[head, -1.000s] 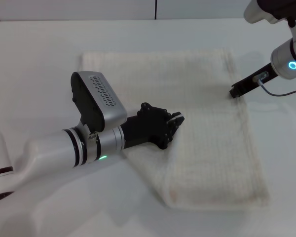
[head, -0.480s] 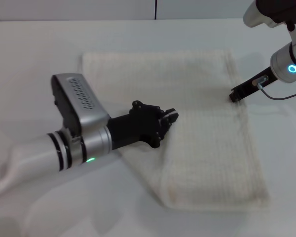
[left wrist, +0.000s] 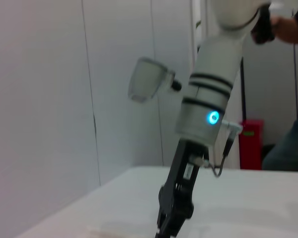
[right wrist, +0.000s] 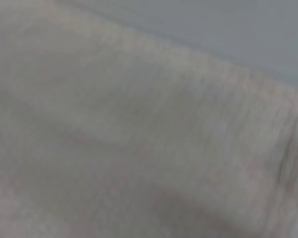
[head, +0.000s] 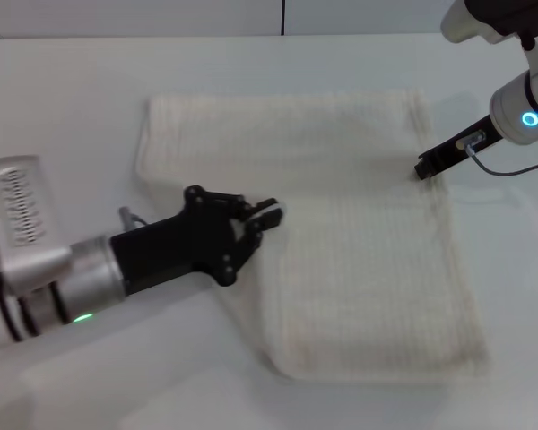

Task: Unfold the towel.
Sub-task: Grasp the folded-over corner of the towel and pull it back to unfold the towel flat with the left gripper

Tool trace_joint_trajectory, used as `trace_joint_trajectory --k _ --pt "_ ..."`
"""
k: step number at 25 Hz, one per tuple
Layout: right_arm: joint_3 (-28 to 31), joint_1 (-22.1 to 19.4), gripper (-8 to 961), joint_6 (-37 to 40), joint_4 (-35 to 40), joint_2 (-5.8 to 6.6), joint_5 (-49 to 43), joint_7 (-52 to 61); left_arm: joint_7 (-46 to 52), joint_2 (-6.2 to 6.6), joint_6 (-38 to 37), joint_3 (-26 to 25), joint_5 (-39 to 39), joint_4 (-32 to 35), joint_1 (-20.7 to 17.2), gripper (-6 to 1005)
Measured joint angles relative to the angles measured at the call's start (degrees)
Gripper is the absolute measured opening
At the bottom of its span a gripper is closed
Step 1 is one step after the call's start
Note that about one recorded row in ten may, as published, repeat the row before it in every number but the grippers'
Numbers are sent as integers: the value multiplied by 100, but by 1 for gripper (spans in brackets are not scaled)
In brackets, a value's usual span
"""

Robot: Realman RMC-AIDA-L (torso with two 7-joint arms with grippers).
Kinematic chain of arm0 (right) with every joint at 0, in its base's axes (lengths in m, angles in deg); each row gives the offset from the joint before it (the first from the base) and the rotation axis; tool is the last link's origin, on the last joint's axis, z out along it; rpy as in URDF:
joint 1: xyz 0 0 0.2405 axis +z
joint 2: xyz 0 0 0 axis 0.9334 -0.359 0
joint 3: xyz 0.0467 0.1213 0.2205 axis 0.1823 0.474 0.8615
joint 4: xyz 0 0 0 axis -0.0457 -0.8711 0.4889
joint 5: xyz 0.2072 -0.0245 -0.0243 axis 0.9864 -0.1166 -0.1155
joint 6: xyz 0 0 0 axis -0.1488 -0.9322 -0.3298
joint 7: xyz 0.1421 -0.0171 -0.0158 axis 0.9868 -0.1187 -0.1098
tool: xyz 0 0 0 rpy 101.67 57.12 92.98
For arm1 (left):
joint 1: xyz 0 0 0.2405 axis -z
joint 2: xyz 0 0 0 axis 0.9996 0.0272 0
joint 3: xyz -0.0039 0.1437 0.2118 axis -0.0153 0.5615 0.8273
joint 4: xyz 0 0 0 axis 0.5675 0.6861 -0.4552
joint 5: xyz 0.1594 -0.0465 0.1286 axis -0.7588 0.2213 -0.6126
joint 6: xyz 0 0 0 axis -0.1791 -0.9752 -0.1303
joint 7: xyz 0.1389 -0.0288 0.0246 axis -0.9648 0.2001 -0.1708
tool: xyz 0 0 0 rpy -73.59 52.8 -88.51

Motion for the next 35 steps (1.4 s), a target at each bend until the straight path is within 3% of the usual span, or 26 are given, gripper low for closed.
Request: trace_joint_trajectory --k 3,10,26,35 --pt "2 9 -1 2 1 0 0 1 122 2 -537 -9 -1 374 -210 64" --pt "21 3 -1 8 -22 0 1 4 192 0 -941 1 -14 739 -576 69" --pt "39 -42 -1 -8 -47 1 7 10 75 1 -1607 -58 96 961 -1082 82" --pt "46 -43 -1 -13 -40 9 -12 10 -183 1 -1828 -60 572 987 -1374 90"
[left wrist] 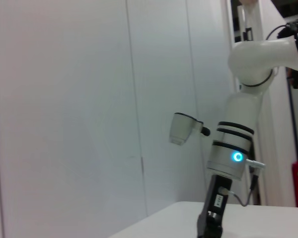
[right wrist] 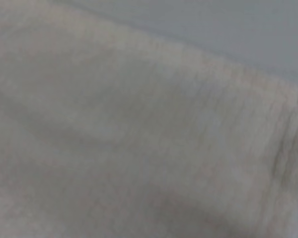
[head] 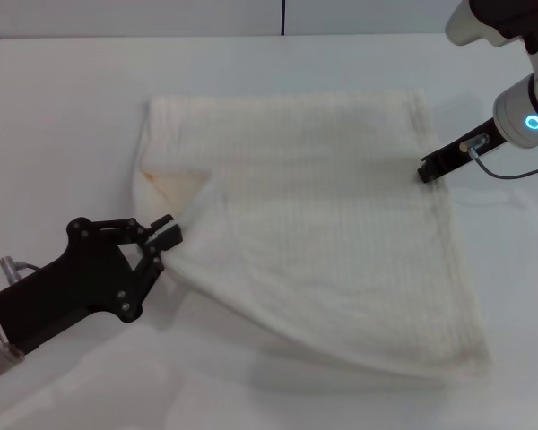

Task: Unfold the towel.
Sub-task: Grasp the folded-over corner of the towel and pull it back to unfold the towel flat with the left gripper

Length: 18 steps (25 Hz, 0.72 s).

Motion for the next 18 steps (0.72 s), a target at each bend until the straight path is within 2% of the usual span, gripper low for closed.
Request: trace_joint_trajectory --k 18 --pt "0 8 -1 5 29 9 -9 6 -122 9 -363 6 37 82 -319 105"
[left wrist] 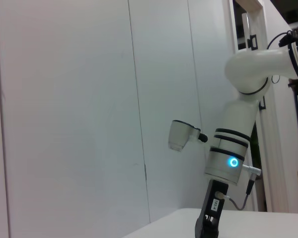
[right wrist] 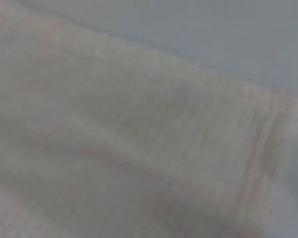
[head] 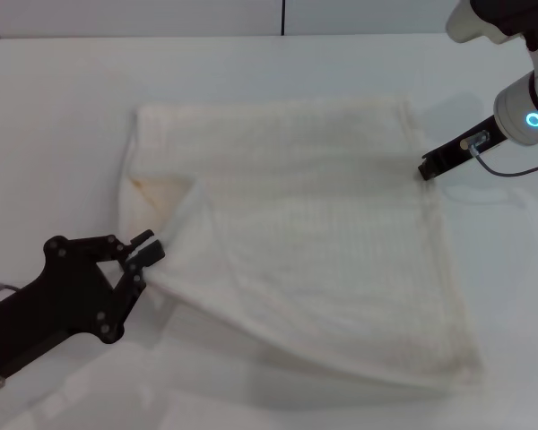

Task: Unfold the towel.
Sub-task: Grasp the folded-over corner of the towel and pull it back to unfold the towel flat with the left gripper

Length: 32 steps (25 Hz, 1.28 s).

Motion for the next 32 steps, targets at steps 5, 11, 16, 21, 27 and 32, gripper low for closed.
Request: trace_joint_trajectory --k 5,11,16,21,27,32 --pt "0 -3 -1 -7 1 0 0 2 -14 0 -60 -6 0 0 -110 109" --pt "14 -21 -1 -22 62 0 31 3 -83 -13 -68 -4 0 -42 -198 114" --pt "120 -71 -1 0 237 -10 138 2 -97 -23 -6 -13 9 -63 -222 161" --pt "151 -76 -1 6 279 -13 186 -6 -97 -13 4 -98 99 -43 -267 376" --pt "280 -97 -1 -21 343 -16 316 -40 -97 -9 51 -373 135 -11 -280 614" --pt "282 -74 -1 -24 400 -16 351 -49 128 -20 519 27 -43 -30 39 780"
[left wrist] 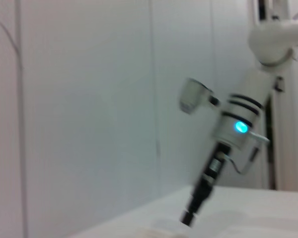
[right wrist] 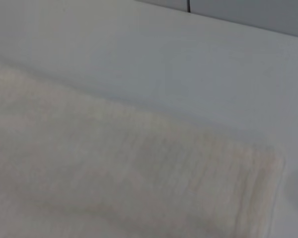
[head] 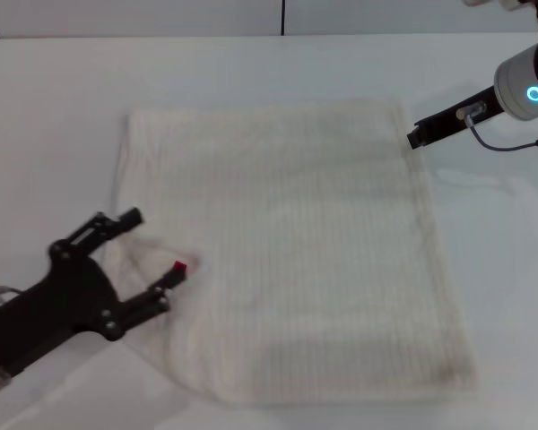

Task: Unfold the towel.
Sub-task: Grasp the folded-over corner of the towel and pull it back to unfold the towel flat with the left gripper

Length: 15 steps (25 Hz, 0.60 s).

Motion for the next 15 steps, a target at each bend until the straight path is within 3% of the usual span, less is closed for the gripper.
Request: trace_joint_trajectory --k 7,15 --pt "-41 68 -1 25 5 -16 2 -3 522 -1 380 587 -17 17 216 805" --pt "-54 104 -1 30 -10 -30 2 -10 543 -19 669 690 -20 14 233 811"
